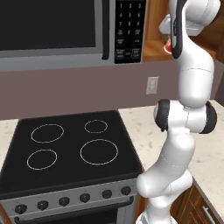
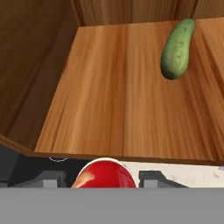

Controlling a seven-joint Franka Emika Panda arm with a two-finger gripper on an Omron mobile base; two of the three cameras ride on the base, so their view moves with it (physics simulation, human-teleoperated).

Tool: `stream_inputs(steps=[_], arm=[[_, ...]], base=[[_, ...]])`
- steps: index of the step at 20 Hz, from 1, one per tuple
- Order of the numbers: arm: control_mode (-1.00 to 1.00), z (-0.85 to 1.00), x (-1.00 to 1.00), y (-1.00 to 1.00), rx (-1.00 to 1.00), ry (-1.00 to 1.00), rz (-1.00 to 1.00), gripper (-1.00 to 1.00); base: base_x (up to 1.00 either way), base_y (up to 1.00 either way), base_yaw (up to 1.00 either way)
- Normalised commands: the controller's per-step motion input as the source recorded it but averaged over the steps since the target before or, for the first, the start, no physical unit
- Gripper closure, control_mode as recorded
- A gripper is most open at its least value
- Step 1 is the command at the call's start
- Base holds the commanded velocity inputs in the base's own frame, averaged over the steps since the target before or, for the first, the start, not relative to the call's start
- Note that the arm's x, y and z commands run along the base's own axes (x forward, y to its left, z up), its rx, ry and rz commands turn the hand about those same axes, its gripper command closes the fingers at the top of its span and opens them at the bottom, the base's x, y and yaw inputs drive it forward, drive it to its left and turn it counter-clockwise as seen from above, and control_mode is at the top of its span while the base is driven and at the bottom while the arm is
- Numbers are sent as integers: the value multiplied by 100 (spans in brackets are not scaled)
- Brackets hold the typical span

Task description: Pick the canned food and jam from the counter and place them in the cabinets closest to them.

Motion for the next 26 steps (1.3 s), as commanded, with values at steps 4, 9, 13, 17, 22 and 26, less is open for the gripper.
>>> stream_inputs(steps=[4,9,13,17,22,26], arm=[[-100,0,50,0,0,0,8,100],[-100,0,49,0,0,1,9,100],[-100,2,36,0,-2,7,6,100],[-100,0,3,0,-1,1,0,100],[-100,0,33,0,0,3,1,100],[-100,0,47,0,0,6,2,100]], base=[[0,0,0],[0,0,0],[0,0,0],[0,0,0],[0,0,0],[0,0,0]])
